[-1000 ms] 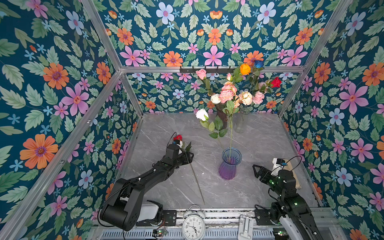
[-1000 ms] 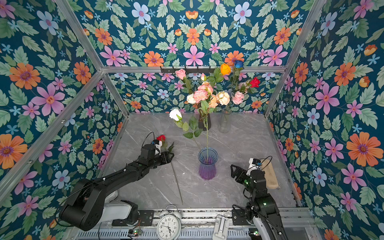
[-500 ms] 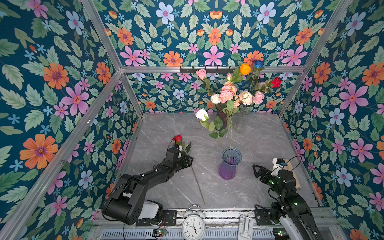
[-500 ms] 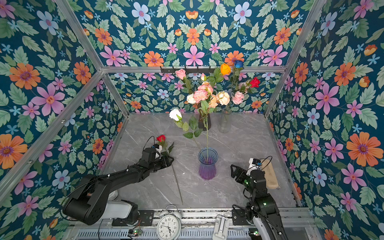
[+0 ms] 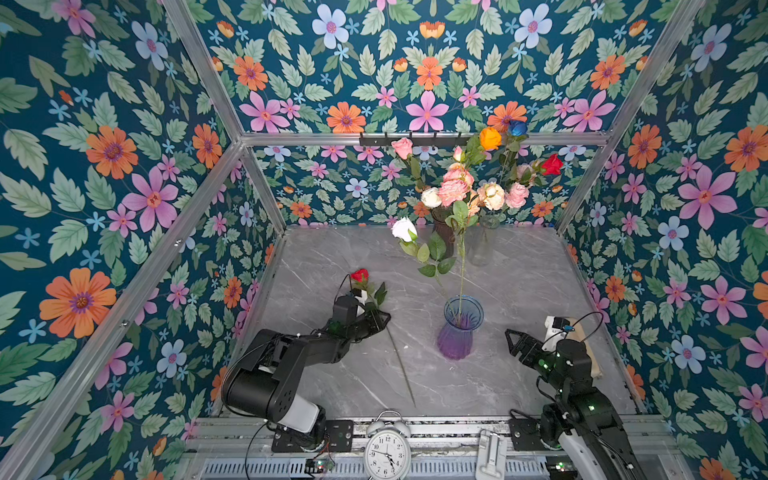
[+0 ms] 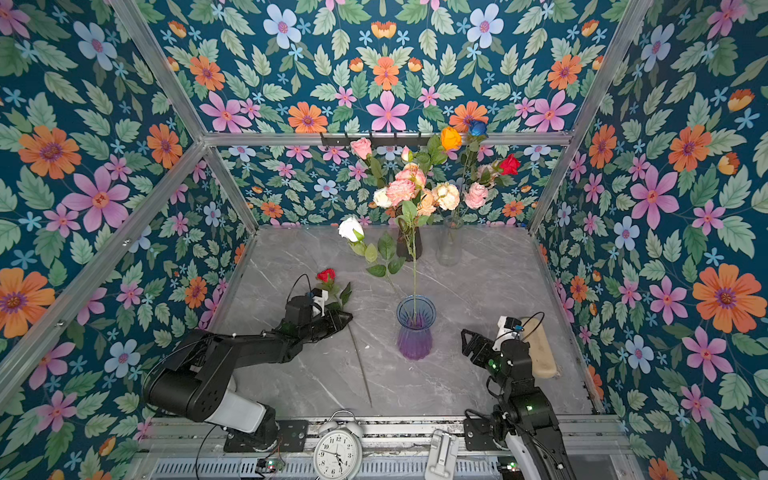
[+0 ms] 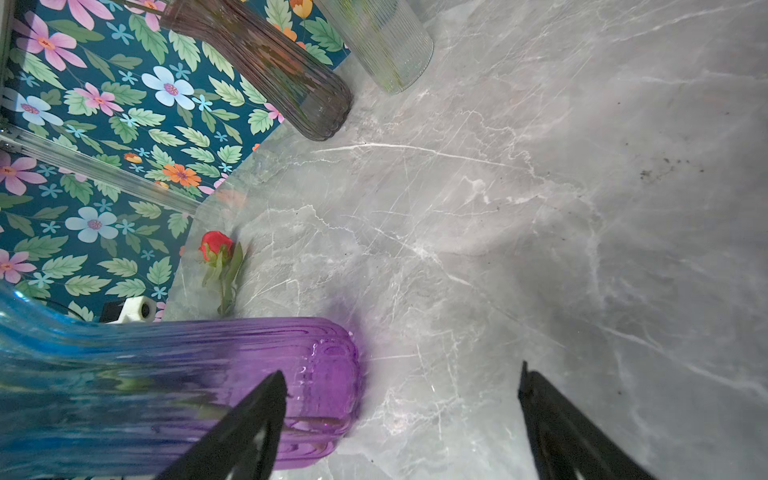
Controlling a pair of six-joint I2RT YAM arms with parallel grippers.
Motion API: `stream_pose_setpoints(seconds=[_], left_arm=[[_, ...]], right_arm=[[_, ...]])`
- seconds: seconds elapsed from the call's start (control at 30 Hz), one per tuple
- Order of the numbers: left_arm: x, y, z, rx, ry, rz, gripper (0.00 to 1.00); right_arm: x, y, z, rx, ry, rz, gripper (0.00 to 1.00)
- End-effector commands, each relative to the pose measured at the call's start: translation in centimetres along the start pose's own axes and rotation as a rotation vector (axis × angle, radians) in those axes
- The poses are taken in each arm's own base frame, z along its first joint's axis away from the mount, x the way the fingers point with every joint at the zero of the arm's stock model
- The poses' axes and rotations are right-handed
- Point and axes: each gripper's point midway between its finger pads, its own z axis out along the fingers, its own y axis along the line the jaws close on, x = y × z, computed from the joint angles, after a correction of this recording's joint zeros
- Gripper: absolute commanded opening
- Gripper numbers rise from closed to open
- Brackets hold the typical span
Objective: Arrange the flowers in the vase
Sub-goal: 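Reach the left gripper down to the red rose stem and close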
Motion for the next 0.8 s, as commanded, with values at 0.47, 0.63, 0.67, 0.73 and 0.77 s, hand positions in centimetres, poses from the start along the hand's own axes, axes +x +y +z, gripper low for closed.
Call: stream_pose_setpoints(seconds=[0.47,0.63,0.67,0.73,0.77], left_arm=[[-0.3,-0.7,-0.1,0.064,-0.005,-0.024,0.48],[-0.4,0.5,-0.6,-0.024,-0.013,0.01,0.51],[-0.4,0.5,-0.7,-0.027,-0.014,0.012,0.51],[-0.3,0.6,-0.6,-0.028,-0.009,0.011,0.49],[-0.3,0.6,-0.6,-0.024,-0.007,0.011,0.48]], right_arm=[[-0.2,0.2,0.0,-0.009,-0.009,0.0,0.89],[-0.2,0.2,0.0,-0.008,-0.008,0.0,0.89],[-0.2,0.2,0.0,-0.009,-0.008,-0.001,0.89],[-0.2,0.2,0.0,-0.009,-0.009,-0.002,0.89],[-0.2,0.2,0.0,-0.009,-0.011,-0.001,0.89]])
